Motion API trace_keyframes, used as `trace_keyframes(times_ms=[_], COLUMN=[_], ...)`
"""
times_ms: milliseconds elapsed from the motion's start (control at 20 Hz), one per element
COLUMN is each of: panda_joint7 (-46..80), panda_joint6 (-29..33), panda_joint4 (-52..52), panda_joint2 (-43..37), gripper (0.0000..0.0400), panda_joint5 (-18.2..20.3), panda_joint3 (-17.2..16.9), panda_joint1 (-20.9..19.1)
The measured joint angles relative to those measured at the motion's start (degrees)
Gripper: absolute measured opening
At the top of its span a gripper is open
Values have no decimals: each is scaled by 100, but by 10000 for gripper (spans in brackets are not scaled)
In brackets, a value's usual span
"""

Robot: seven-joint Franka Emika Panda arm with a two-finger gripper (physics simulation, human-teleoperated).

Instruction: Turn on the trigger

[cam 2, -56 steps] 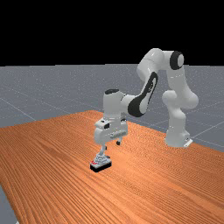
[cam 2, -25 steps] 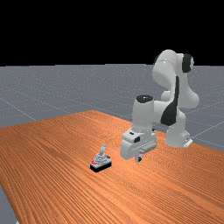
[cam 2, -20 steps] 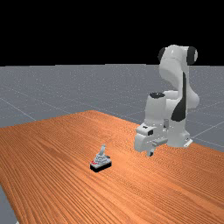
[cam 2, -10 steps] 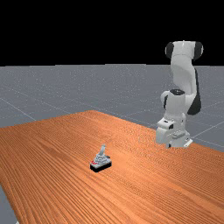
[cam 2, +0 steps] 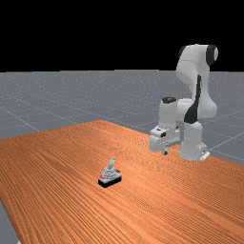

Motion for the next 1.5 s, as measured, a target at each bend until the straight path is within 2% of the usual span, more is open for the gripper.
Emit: trace_keyframes(times_ms=[50, 100, 150, 200, 250, 300, 350, 400, 450, 550, 600, 750, 800, 850, 900, 950, 1200, 1350, 1400, 1500], panda_joint7=[582, 504, -888, -204, -344, -1137, -707, -924, -2049, -2737, -2421, -1931, -1396, -1398, -1092, -2347, -2377, -2264, -2573, -2557], panda_joint6=[496, 503, 576, 1020, 1062, 680, 1035, 1168, 605, 440, 737, 906, 734, 736, 687, 717, 408, 687, 314, 374], panda_joint4=[-283, -309, -356, -545, -570, -420, -563, -599, -360, -246, -352, -410, -313, -318, -185, -32, 1284, 1372, 1591, 1623], panda_joint2=[-164, -187, -216, -282, -296, -257, -299, -300, -226, -157, -203, -214, -163, -168, -55, 87, 1114, 1240, 1338, 1402], gripper=[0, 0, 0, 0, 0, 0, 0, 0, 0, 0, 0, 0, 0, 0, 0, 0, 0, 0, 0, 0], panda_joint5=[-200, -229, 509, -414, -437, -258, -413, -451, 589, 972, -74, -112, -666, -619, -919, -41, 403, 495, 843, 834], panda_joint3=[-17, -112, -499, -316, -410, -591, -610, -756, -1194, -1509, -1301, -1277, -1101, -1090, -1018, -1252, -1098, -1080, -1019, -1008], panda_joint1=[-183, -282, -54, -414, -487, -386, -573, -676, -411, -460, -733, -859, -1019, -999, -1026, -766, -726, -715, -771, -775])
